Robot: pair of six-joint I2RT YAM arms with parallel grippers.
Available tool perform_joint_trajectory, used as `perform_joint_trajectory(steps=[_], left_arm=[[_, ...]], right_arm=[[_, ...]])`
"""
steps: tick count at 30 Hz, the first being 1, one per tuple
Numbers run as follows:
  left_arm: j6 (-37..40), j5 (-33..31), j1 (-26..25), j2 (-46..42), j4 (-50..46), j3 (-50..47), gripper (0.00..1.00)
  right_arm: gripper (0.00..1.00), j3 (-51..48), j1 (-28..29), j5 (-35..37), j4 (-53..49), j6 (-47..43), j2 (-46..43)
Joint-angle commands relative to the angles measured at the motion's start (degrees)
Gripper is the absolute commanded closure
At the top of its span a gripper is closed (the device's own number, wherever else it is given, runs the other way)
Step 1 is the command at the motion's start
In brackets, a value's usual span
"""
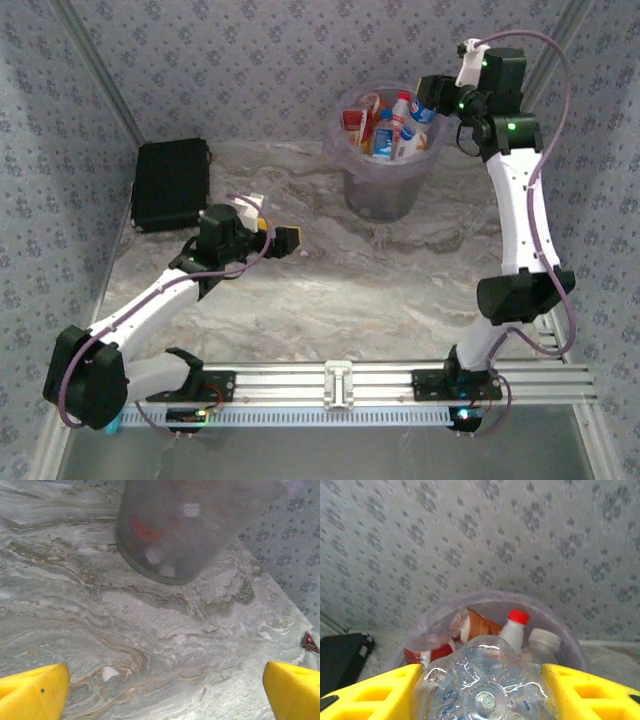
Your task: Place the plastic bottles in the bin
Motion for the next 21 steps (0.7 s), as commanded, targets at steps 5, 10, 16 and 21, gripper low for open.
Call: perform_joint_trajectory(steps=[5,10,16,21], left_arm=[[-1.4,-0.8,0.7,-2.0,-1.2,-1.0,0.02],[-1.4,-0.9,1.0,-2.3,-1.2,-1.1,0.02],[-1.6,-0.9,1.2,-2.1,-1.2,-1.3,0.02],[-1.6,-1.1,1.5,-2.2,-1.1,-1.5,0.02]], right_arm=[[0.56,-1.9,0.5,-1.2,-3.5,-2.0,1.3],[0.56,-6.6,1.2,-2.8,-3.1,-1.7,1.4],[0.56,-12.8,2.3,-3.7,-0.3,0.4,1.4],[0.55,-14.0,2.6,-4.0,0.1,1.2,1.5]])
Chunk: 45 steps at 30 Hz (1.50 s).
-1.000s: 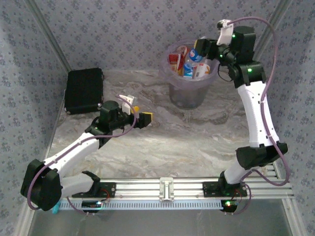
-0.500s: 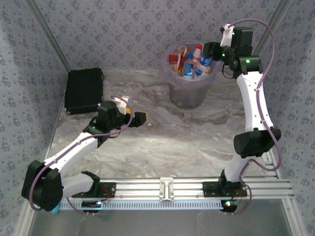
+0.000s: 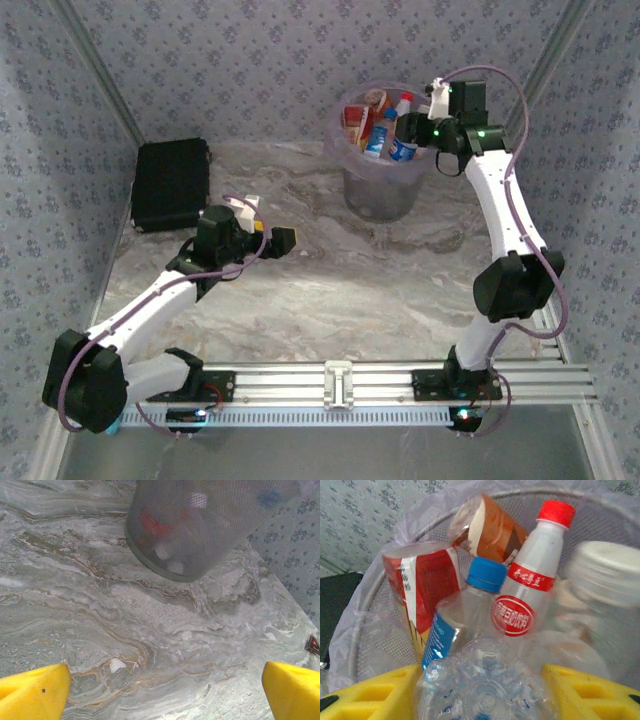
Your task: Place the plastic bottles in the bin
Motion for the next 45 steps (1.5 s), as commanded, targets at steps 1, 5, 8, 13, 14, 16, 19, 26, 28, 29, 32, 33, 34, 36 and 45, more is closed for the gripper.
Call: perform_joint_trajectory(steps=[1,5,8,13,14,16,19,26,28,29,32,33,34,36,45], left_arm=[[-0.6,-0.6,0.4,-1.1,0.2,-0.7,0.02],[-0.6,-0.4,0.6,-0.6,0.5,-0.7,0.02],[-0.8,-0.1,0.7,0.1,0.9,-0.6,0.02],[-0.8,0.2,0.8,0.5,1.2,-0.6,0.03],[-0.7,0.2,0.8,0.5,1.1,-0.5,0.02],[-0.8,0.2,0.9,0.5,1.1,-0.5,0.02],[-0.7,0.2,1.0,0.4,1.0,-0.6,0.02],[-0.4,0.3,1.2,0.3,0.2,-0.4,0.02],[-0.4,0.2,1.3,0.0,0.2,-0.5,0.02],[-0.4,0.1,1.3,-0.1,0.3,-0.6,0.02],[-0.5,0.0,1.4,0.0,0.2,-0.7,0.02],[-0.5,0.0,1.4,0.0,0.3,-0.7,0.02],[-0.5,0.0,1.4,0.0,0.2,-0.6,0.02],[-0.5,-0.2,1.4,0.1,0.2,-0.6,0.02],[-0.1,-4.9,2.7,-0.6,-4.1,0.2,0.0]], right_arm=[[0.52,0.1,0.3,-0.2,-0.6,0.6,0.4],[0.25,6.5,0.2,1.9,-4.3,-1.1,0.6],[0.19,11.8,0.1,5.0,-7.4,-1.8,1.3],[0.22,19.3,-0.4,7.6,-11.9,-3.7,4.0],[0.29,20.2,-0.2,7.2,-12.4,-3.6,4.5],[0.39,20.1,0.5,6.8,-13.1,-3.5,4.8],[0.51,15.9,1.8,8.6,-12.2,-3.2,3.8],[0.54,5.7,1.2,6.8,-6.4,-0.4,2.7],[0.55,5.8,1.0,6.3,-6.0,-0.1,3.1],[0.55,6.5,1.0,6.1,-6.1,-0.1,3.3],[0.55,9.0,0.7,6.1,-7.0,-0.4,3.7],[0.55,10.1,0.6,6.0,-7.5,-0.5,3.8],[0.54,11.4,0.4,6.0,-8.1,-0.7,4.0],[0.5,13.3,-0.5,5.7,-8.9,-0.7,4.1],[0.24,19.7,-8.6,-0.2,-10.4,1.8,9.4]])
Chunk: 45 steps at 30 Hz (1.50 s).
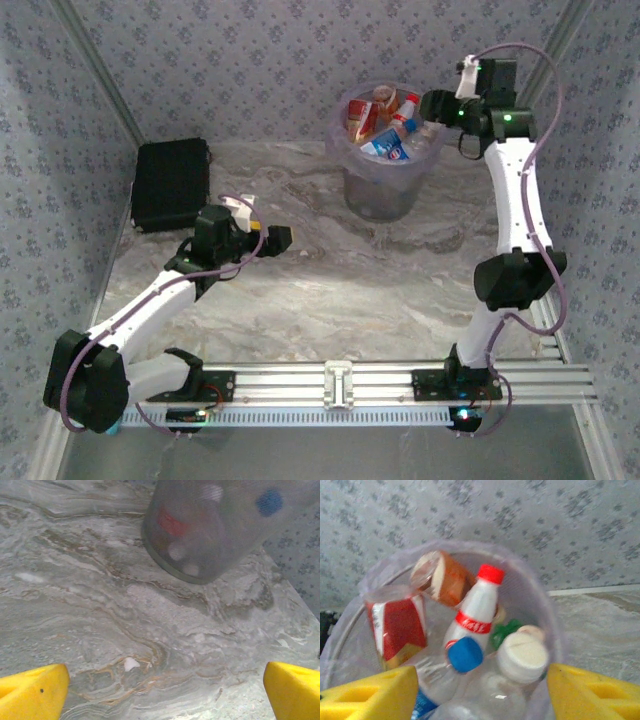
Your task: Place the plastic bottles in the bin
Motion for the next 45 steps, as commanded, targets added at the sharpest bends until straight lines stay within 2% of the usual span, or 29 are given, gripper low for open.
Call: perform_joint_trajectory(steps=[1,4,6,9,13,18,25,30,33,40,42,45], left_arm=[[0.5,-3.4,1.5,-0.9,-4.3,0.8,0.0],[1.2,-5.3,3.0,-2.0,-7.3,0.9,0.0],[0.9,-8.6,4.3,-2.8,-10.2,1.1,0.0],[-0.3,-12.0,7.3,-3.1,-13.9,1.4,0.0],[-1.3,-12.0,10.4,-4.1,-14.7,0.0,0.0],[-2.2,-12.8,13.6,-5.1,-14.5,-1.7,0.0],[-1.5,-16.9,18.2,-5.3,-16.3,-1.9,0.0],[-1.4,-16.5,20.3,-4.9,-14.8,-2.9,0.0],[-1.4,-15.4,20.8,-4.0,-13.7,-2.9,0.0],[-0.6,-14.3,21.0,-3.0,-13.1,-2.0,0.0],[-0.5,-14.5,21.0,-2.6,-12.6,-2.0,0.0],[0.1,-16.5,21.1,-1.6,-11.1,-2.2,0.0]], right_arm=[[0.21,3.7,-2.5,-5.1,-2.1,1.3,5.0],[0.11,5.2,-3.4,-9.3,-2.0,1.1,8.0],[0.08,5.5,-3.4,-11.2,-1.7,1.1,9.6],[0.07,5.5,-3.3,-13.9,-1.4,1.0,11.4],[0.07,4.1,-2.5,-17.1,-1.3,0.6,11.8],[0.08,-3.0,0.0,-21.4,3.6,2.8,9.4],[0.08,-11.7,7.1,-19.8,9.6,5.4,4.4],[0.08,-17.2,13.6,-17.4,14.8,8.9,1.6],[0.08,-17.2,15.9,-14.6,15.2,10.3,1.8],[0.06,-12.5,16.5,-10.6,11.4,7.7,0.8],[0.0,-11.6,16.2,-8.2,10.0,5.1,-1.6],[0.0,-12.9,14.5,-5.0,9.0,2.0,-6.4]])
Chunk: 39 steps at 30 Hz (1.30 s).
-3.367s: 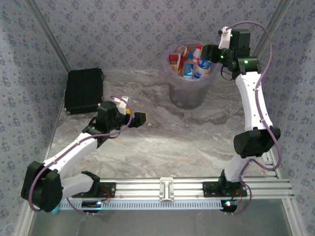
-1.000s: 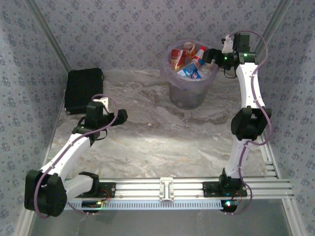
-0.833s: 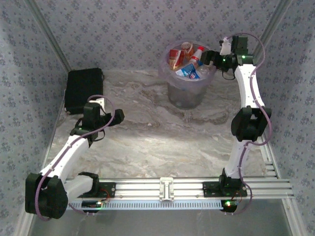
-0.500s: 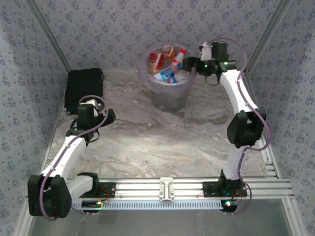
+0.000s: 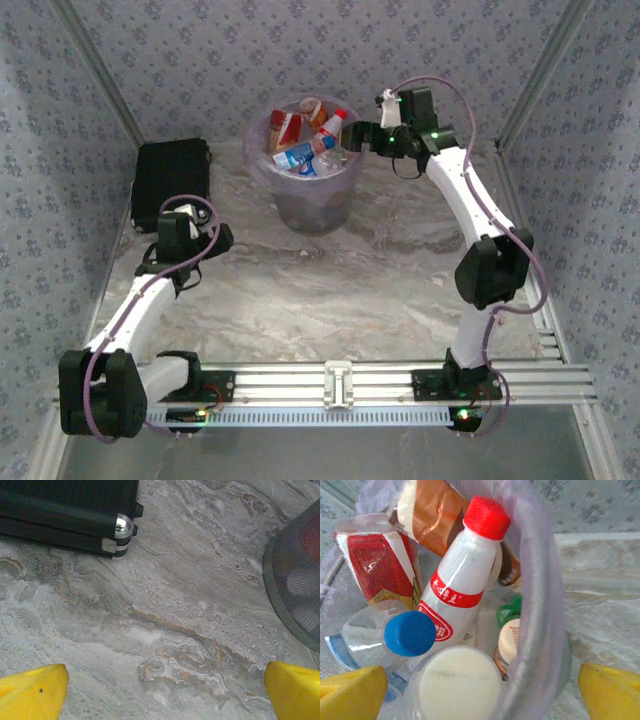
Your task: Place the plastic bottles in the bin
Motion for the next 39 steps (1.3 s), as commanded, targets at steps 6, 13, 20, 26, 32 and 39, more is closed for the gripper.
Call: perform_joint_trajectory(steps=[6,13,20,26,32,39], left_arm=[[4.7,-8.6,1.4,4.5,6.5,0.9,0.0],[9.5,-13.6,2.7,8.9,13.7,-0.5,0.0],[13.6,-13.1,2.9,13.8,19.5,-0.9,0.0],[13.1,-13.3,2.9,16.2,28.0,-4.5,0.0],[14.6,-14.2,2.9,17.2,35.5,-7.3,0.0],[17.6,-14.9,2.8,18.0,39.5,-8.0,0.0]], right_arm=[[0.0,-16.7,-6.9,13.4,2.6,-11.9,-20.0],[0.0,-48.4,-15.2,19.5,16.9,-13.5,-32.9],[0.0,-68.1,-17.5,26.1,31.6,-16.6,-35.3],[0.0,-76.4,-18.0,29.2,43.1,-16.8,-31.8],[0.0,-81.8,-17.9,29.7,55.3,-16.4,-28.2],[0.0,-82.7,-17.5,29.7,61.9,-19.3,-27.0]])
